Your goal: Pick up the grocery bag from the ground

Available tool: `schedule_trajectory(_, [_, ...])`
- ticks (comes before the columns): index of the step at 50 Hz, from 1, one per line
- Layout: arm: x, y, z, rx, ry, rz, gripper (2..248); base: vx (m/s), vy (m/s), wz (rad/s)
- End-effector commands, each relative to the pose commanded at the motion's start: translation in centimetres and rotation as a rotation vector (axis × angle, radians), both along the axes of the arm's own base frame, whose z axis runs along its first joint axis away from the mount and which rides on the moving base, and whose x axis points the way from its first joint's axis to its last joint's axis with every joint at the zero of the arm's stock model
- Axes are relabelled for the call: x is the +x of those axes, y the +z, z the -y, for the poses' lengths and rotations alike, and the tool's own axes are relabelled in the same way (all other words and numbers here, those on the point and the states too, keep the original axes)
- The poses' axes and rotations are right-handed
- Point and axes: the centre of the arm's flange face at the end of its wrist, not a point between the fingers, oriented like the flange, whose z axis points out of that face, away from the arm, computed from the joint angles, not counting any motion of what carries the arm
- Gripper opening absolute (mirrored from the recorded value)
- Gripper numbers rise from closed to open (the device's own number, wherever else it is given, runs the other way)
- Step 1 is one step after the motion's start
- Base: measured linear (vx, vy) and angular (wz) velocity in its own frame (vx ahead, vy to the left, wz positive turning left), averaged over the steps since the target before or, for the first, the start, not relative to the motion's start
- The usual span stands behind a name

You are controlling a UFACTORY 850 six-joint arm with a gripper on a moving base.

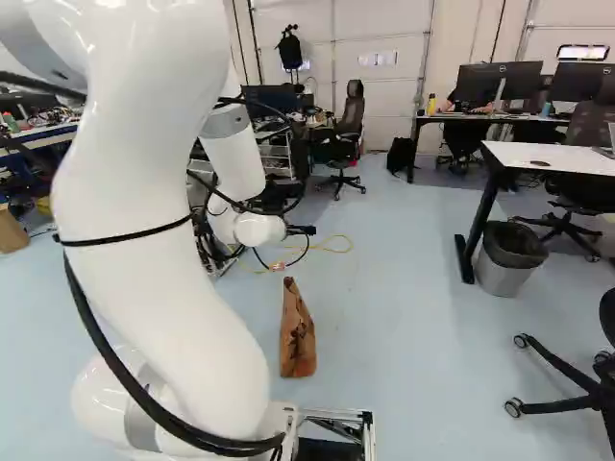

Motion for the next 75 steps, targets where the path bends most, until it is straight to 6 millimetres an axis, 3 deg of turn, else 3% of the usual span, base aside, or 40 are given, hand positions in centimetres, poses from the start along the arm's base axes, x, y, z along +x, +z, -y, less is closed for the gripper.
schedule_trajectory(17, [2.9,-2.9,-0.8,-0.004,0.016,-0.115,247,0.0,0.0,0.0])
schedule_trajectory(75, [8.9,-12.2,-2.5,-0.019,0.043,-0.405,247,0.0,0.0,0.0])
